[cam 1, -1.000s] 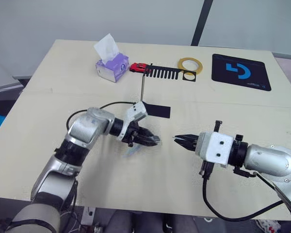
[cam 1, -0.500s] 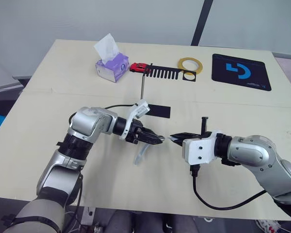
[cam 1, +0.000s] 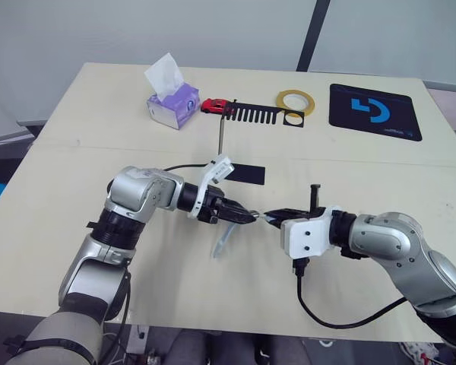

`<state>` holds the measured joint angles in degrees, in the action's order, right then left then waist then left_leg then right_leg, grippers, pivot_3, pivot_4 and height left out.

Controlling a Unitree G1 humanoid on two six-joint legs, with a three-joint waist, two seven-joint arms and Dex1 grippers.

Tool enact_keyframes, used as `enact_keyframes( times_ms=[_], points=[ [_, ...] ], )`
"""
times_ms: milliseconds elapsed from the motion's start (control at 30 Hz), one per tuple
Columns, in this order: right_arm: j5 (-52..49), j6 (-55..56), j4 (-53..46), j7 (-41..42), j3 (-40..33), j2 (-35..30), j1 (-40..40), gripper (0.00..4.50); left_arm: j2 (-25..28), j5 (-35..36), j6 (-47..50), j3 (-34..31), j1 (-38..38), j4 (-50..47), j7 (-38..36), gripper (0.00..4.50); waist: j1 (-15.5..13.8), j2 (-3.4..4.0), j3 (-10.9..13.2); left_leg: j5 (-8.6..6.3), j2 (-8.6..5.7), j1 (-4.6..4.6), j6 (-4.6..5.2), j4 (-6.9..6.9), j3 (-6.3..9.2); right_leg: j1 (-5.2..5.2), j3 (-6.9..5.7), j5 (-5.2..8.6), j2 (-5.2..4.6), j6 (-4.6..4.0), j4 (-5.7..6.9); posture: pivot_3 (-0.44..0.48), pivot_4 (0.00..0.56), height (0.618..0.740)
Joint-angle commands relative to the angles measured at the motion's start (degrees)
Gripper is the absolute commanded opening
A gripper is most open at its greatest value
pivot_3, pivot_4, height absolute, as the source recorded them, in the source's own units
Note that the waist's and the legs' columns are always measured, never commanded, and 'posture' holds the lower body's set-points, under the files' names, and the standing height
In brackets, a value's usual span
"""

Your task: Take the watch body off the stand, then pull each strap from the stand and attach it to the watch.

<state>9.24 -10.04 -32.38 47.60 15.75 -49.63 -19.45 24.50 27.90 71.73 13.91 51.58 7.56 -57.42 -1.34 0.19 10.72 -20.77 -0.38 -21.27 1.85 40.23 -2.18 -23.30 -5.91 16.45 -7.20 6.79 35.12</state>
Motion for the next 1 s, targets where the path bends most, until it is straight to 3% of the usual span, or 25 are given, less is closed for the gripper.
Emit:
enact_keyframes(
  times_ms=[33,1000],
  points=[
    [0.7,0.3,-0.6,0.4,-1.2,0.6,-0.8,0.00,0.1,1.7,0.0,-1.4,1.9,-1.8,0.1,1.67,0.0,0.00,0.0,0.00,0.00,0.00,0.00,0.00,0.00,0.00,0.00,0.00,0.00,0.00,0.00,0.000,0.150,0.738],
    [3.0,-1.1,-0.1,1.2,-1.3,2.8,-0.9,0.00,-0.8,4.8,2.0,-2.4,1.6,-3.7,2.6,1.67,0.0,0.00,0.0,0.00,-0.01,0.01,0.00,0.00,0.00,0.00,0.00,0.00,0.00,0.00,0.02,0.000,0.150,0.738]
  ],
)
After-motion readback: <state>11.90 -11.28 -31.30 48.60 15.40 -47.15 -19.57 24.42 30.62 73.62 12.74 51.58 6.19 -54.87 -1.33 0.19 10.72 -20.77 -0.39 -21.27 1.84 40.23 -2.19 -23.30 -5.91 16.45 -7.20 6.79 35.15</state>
